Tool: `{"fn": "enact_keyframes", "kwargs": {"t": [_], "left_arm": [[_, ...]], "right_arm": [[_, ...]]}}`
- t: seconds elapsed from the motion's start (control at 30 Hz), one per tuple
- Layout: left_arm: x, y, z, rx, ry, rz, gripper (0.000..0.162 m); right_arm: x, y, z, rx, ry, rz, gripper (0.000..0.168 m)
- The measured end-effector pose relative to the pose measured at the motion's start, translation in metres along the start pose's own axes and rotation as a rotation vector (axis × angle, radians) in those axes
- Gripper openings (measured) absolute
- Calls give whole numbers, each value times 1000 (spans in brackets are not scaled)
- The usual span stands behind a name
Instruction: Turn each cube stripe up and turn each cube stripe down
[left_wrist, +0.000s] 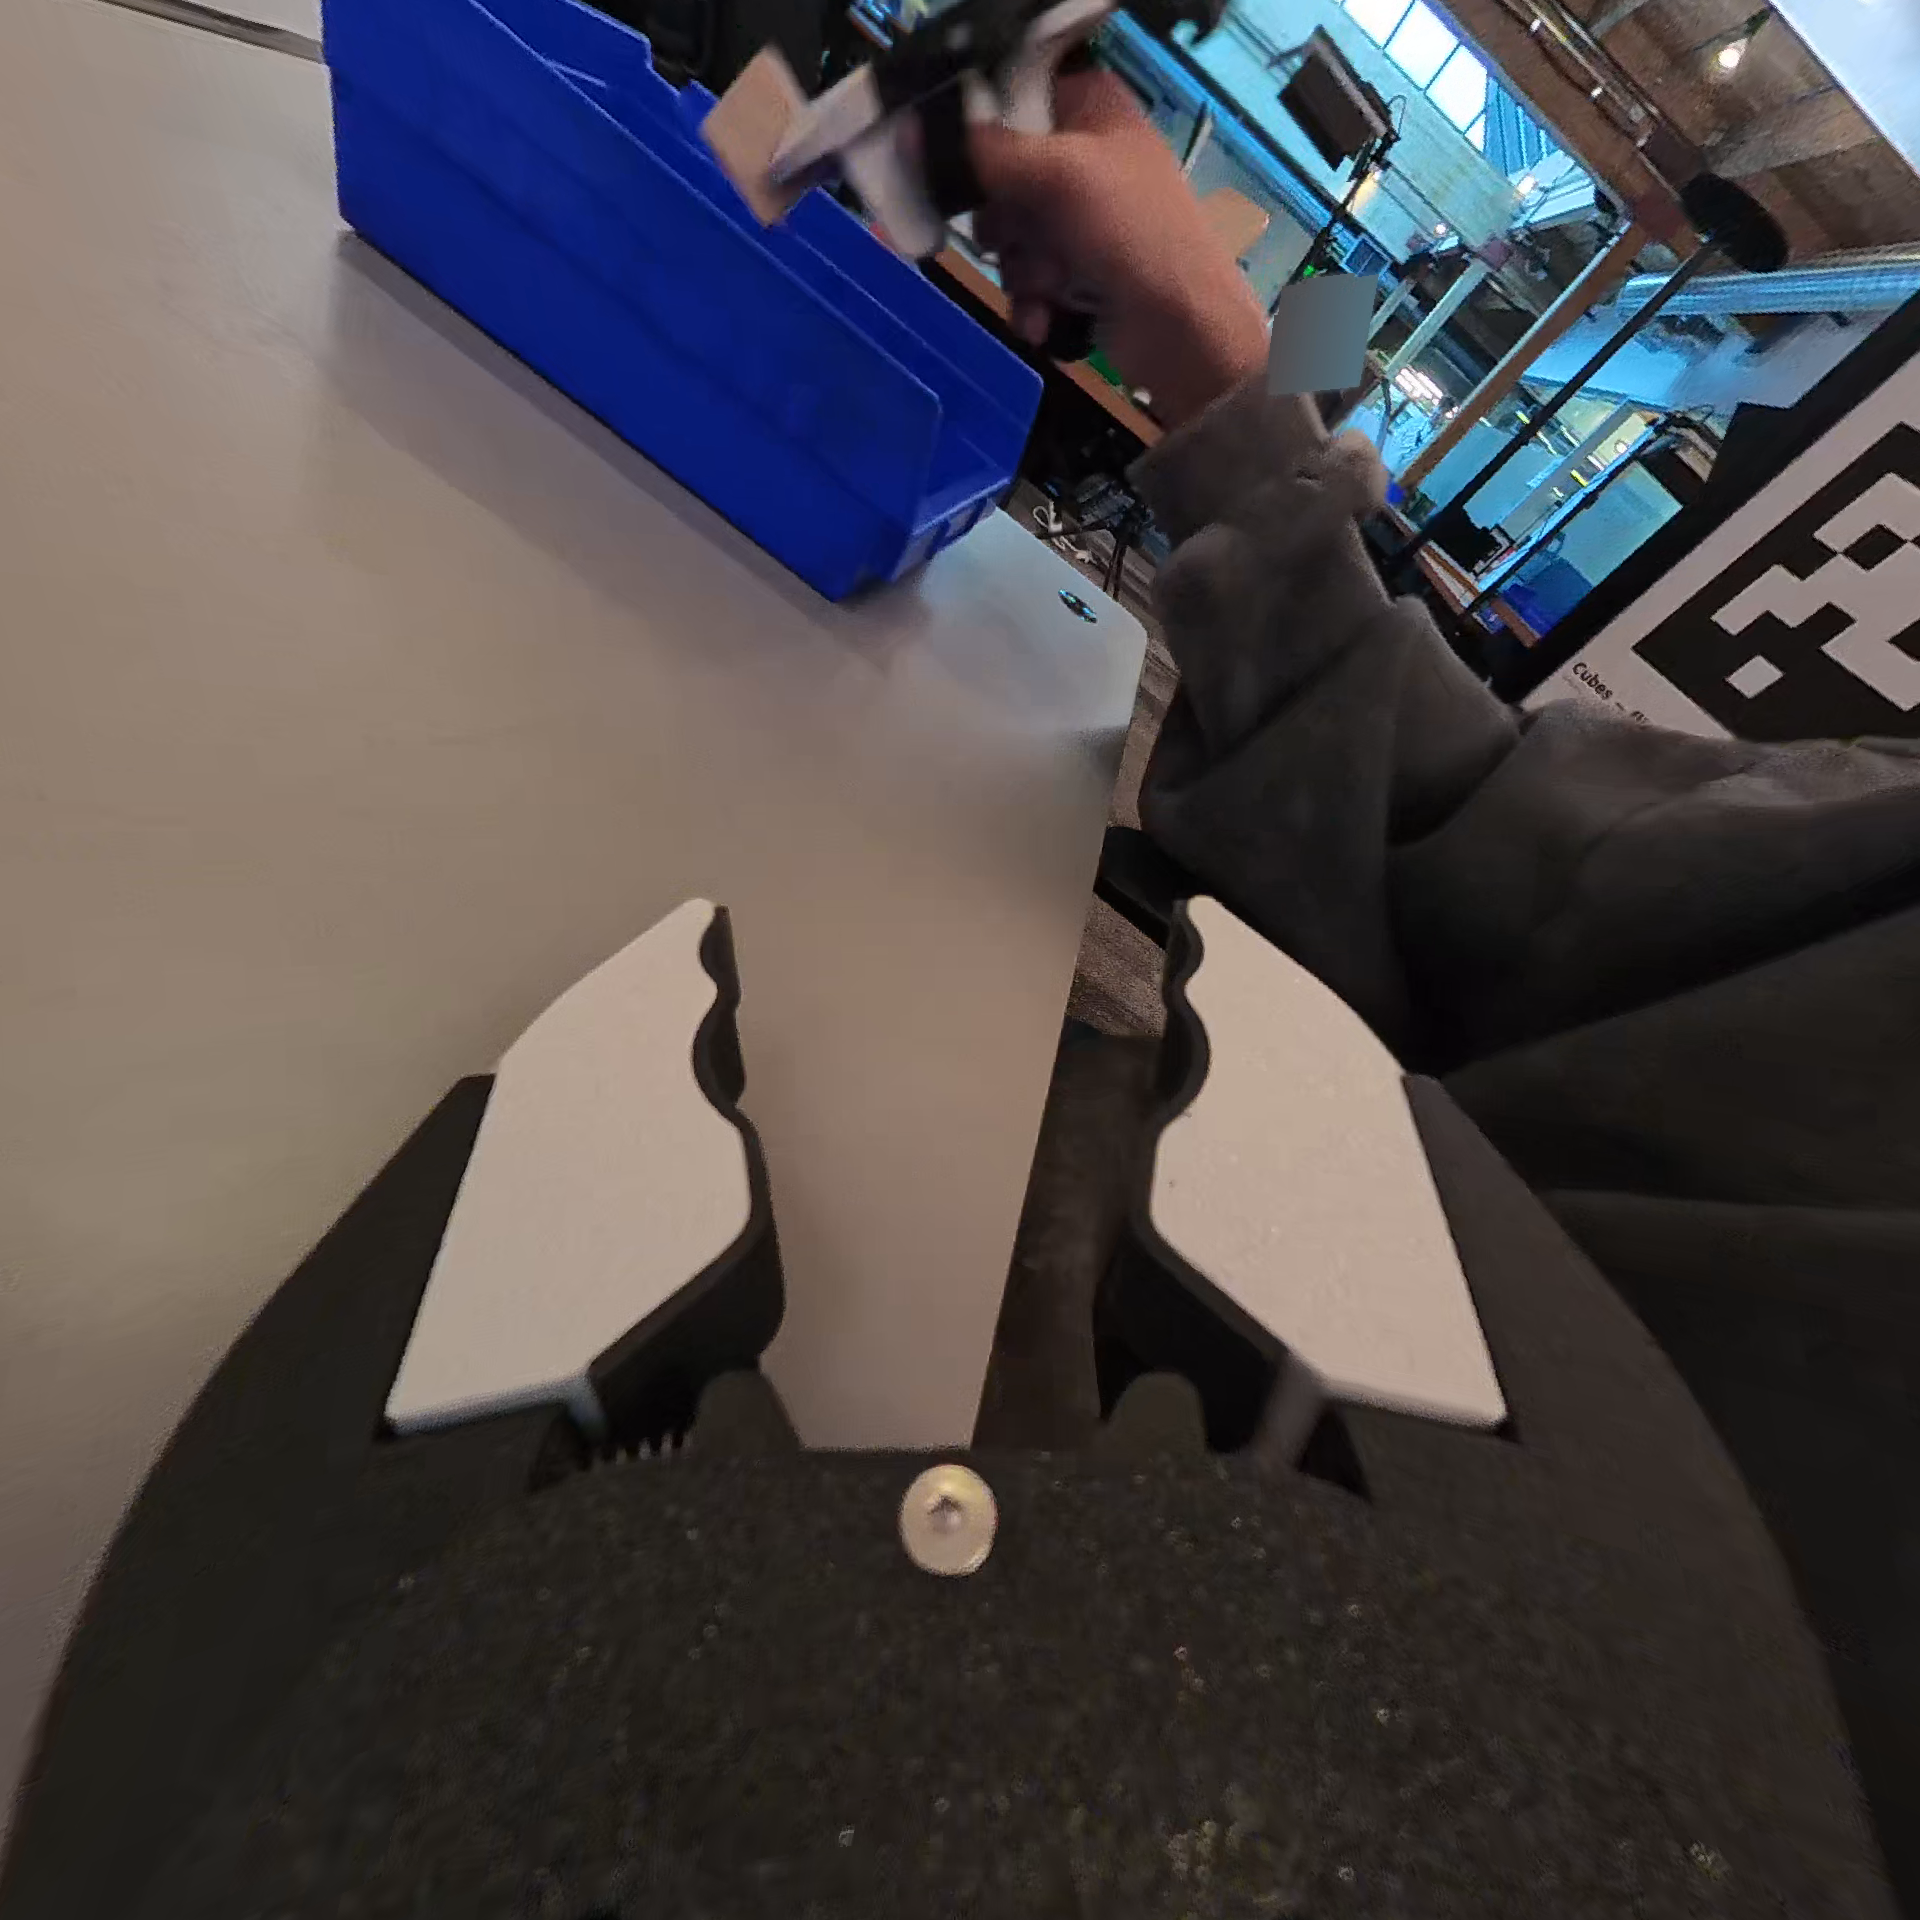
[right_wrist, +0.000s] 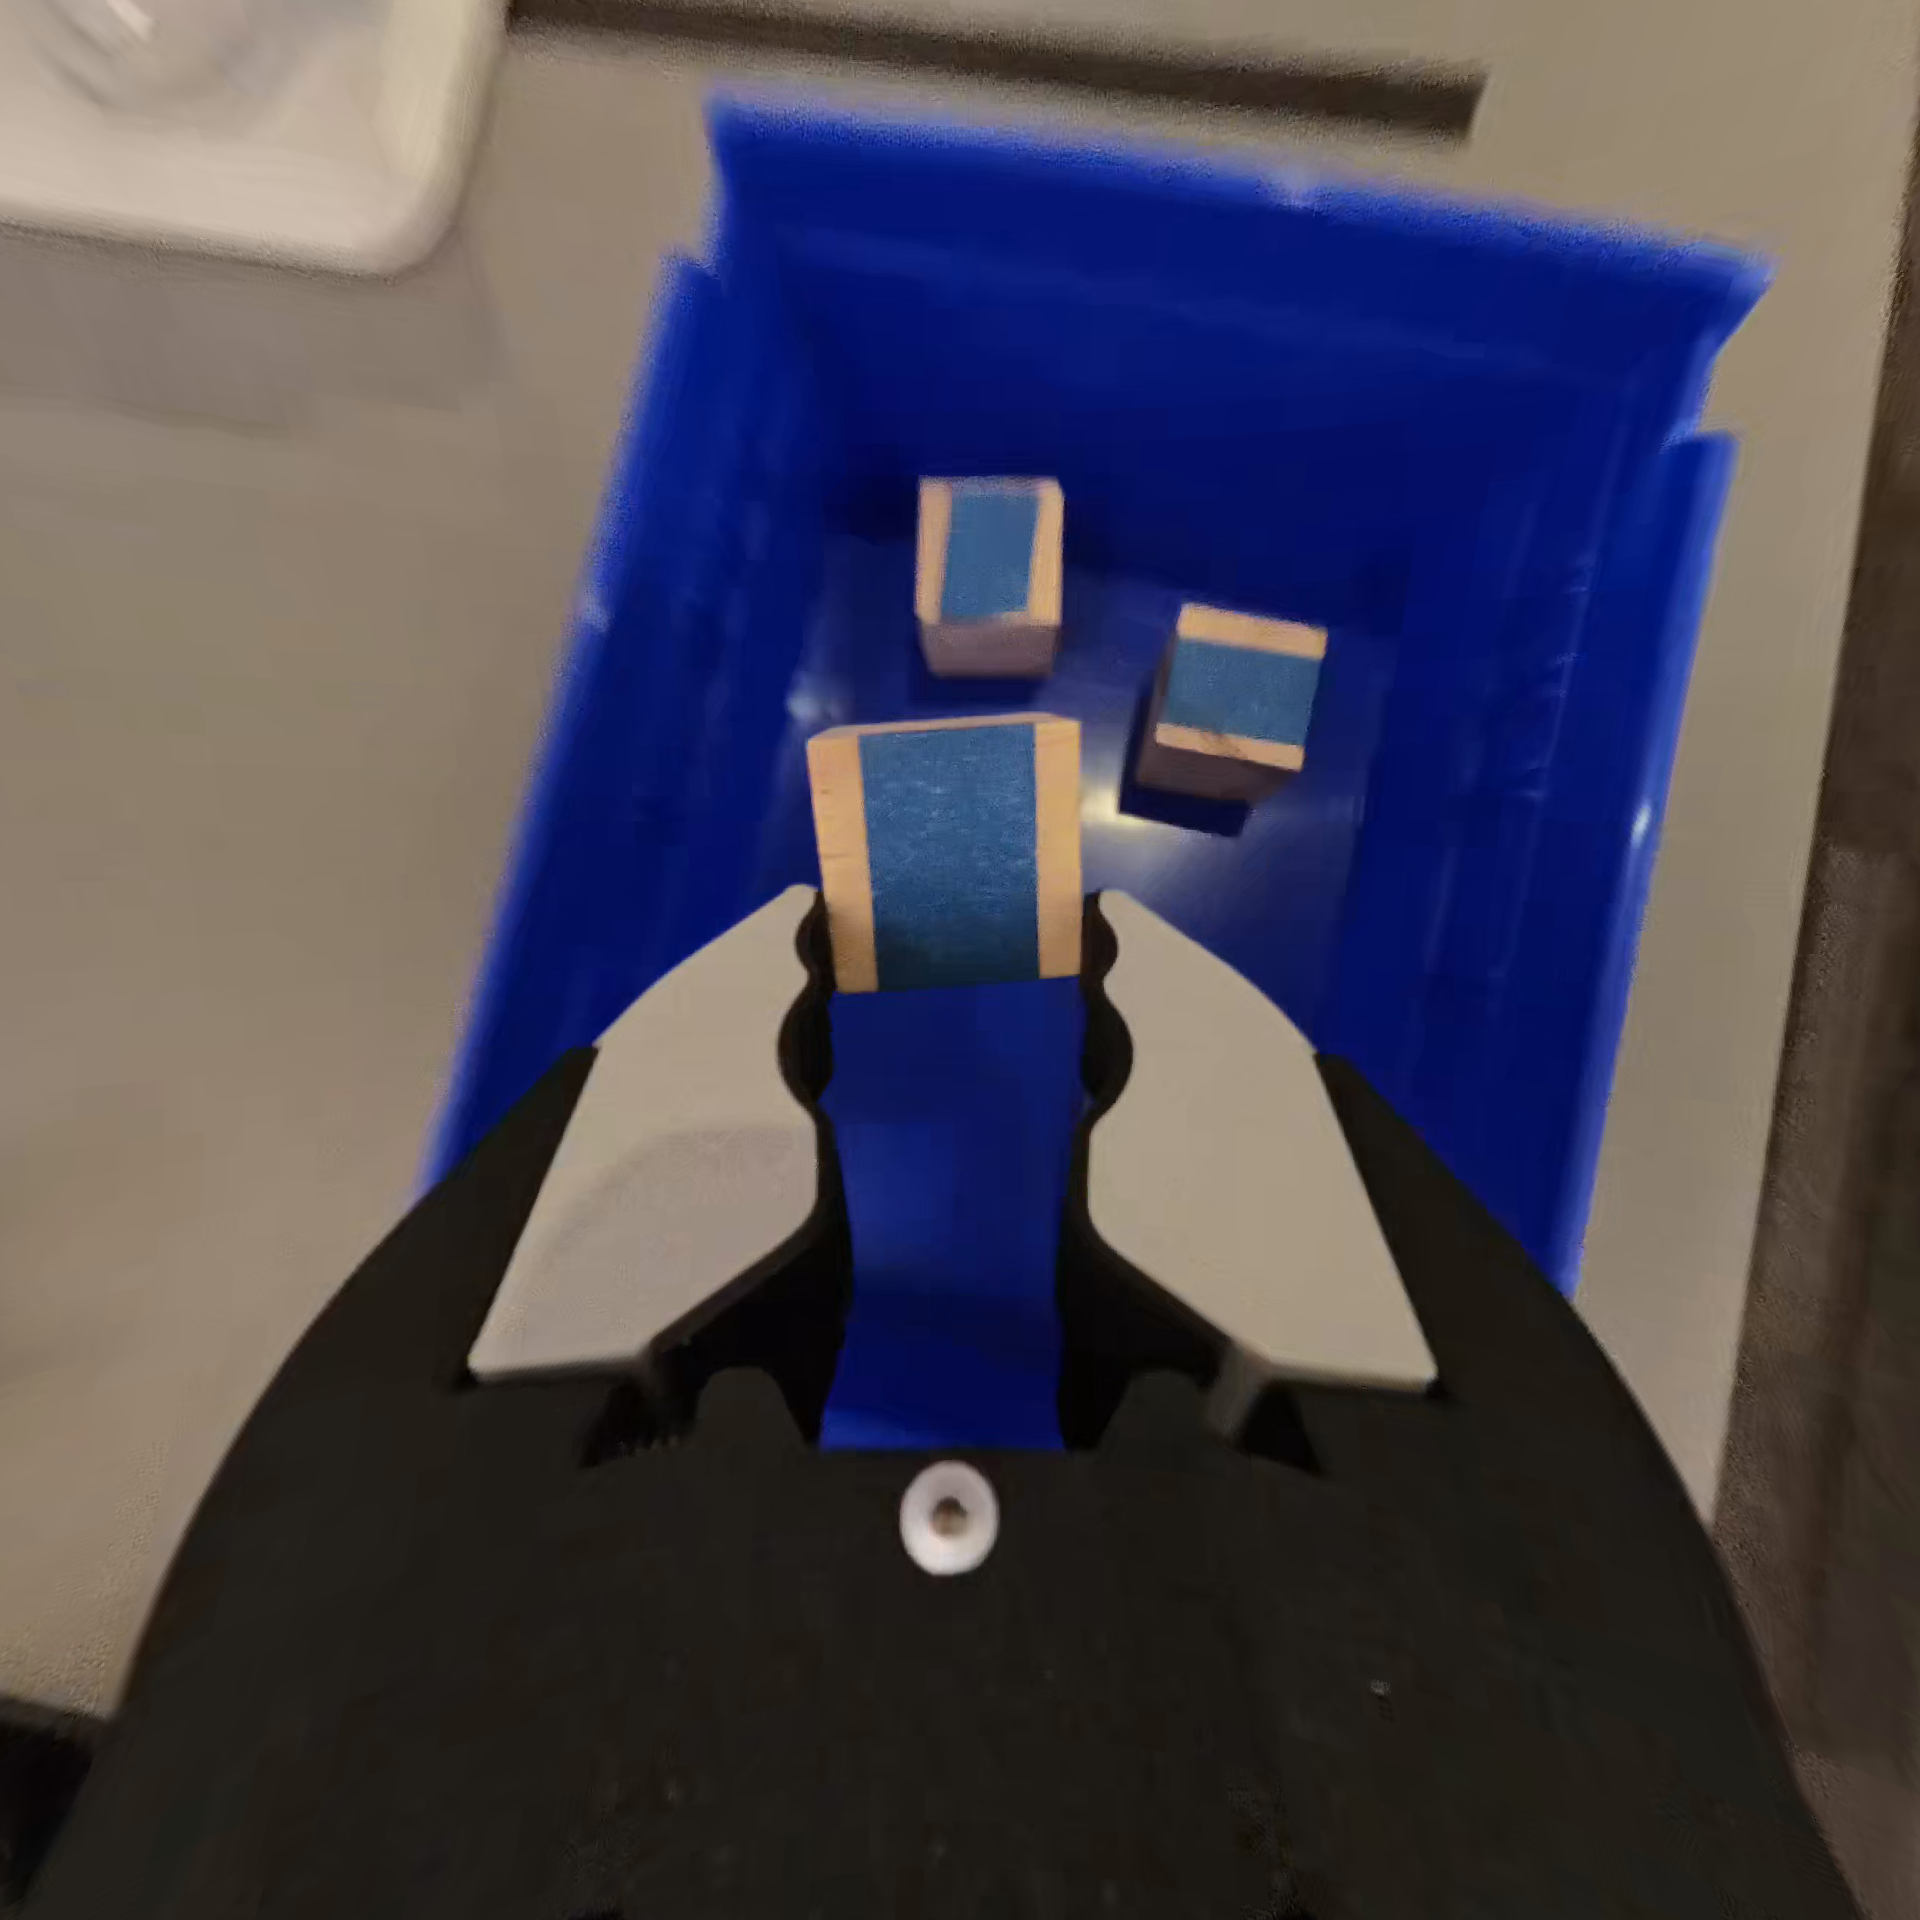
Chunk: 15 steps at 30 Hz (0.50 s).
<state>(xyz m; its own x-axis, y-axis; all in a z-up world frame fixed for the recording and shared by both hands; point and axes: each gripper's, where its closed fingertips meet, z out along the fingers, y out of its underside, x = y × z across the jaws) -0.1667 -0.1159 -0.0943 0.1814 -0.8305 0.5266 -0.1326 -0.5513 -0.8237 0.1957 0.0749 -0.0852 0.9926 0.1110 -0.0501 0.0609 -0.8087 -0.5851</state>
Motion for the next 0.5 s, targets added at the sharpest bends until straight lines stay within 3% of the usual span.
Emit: {"fn": "enact_keyframes", "kwargs": {"t": [0.13,0.43,0.47,0.5], "left_arm": [[0,10,4,-62,-13,23,79],[-1,14,7,-87,-42,65,79],[-1,14,7,-87,-39,61,79],[-1,13,7,-85,-38,57,79]], "right_arm": [[26,26,53,-249,97,-32,46],[21,38,81,-381,135,-115,46],[21,34,80,-361,132,-132,48],[23,30,76,-335,139,-146,67]]}}
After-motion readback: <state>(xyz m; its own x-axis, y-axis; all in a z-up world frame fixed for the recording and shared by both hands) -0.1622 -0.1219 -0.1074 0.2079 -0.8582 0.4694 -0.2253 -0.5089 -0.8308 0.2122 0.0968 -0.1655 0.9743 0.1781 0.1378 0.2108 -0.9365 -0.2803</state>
